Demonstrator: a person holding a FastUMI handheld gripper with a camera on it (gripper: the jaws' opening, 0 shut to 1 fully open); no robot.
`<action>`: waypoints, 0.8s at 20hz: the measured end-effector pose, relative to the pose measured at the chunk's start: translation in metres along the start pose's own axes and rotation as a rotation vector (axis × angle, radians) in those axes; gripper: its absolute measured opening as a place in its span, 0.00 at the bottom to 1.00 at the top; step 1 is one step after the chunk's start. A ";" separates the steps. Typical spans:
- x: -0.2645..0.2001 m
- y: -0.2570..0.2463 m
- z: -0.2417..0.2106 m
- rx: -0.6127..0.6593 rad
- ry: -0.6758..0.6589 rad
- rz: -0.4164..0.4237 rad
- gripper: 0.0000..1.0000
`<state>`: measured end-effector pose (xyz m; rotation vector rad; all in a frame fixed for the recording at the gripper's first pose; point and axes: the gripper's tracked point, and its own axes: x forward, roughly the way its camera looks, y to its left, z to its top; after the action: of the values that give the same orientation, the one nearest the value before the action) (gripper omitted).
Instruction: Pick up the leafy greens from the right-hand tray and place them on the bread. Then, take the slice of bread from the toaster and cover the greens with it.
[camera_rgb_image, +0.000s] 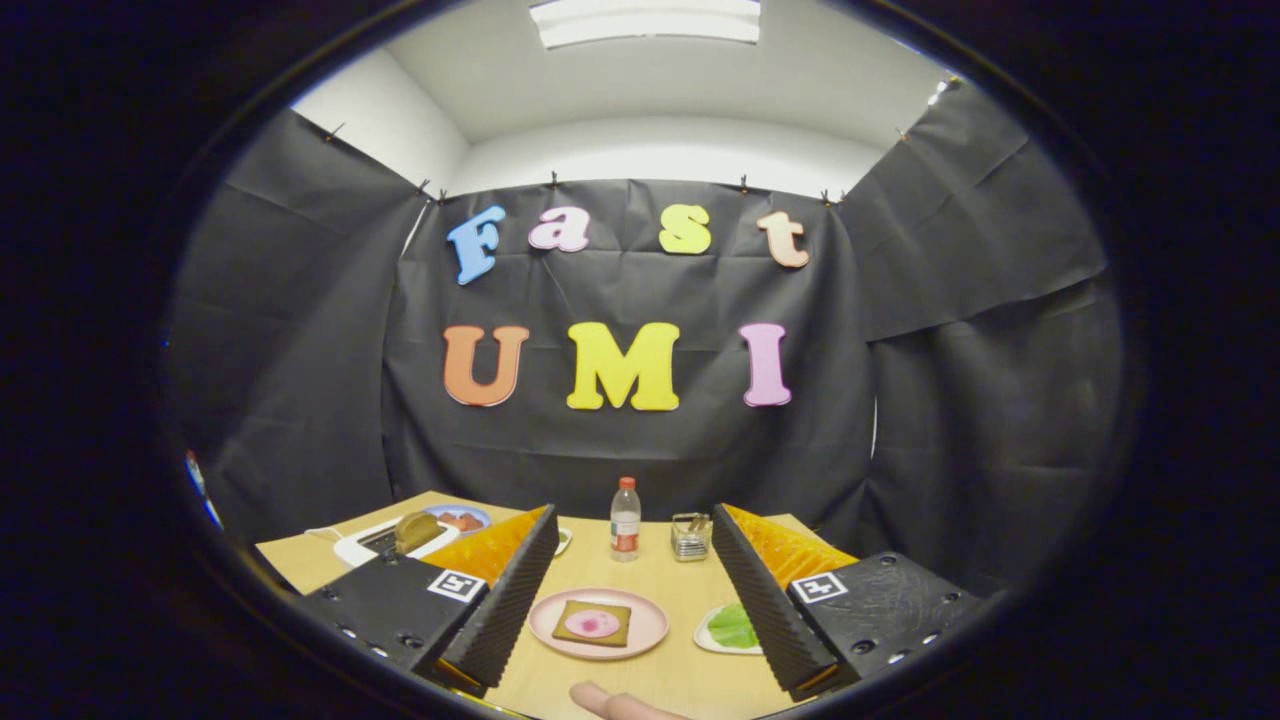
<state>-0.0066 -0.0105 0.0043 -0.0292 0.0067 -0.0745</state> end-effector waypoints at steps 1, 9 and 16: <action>0.000 -0.001 0.000 0.004 -0.002 -0.001 0.95; 0.003 -0.004 -0.010 -0.012 0.010 -0.003 0.95; 0.018 -0.027 -0.028 -0.011 0.024 -0.027 0.95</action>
<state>0.0095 -0.0398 -0.0226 -0.0391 0.0312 -0.1016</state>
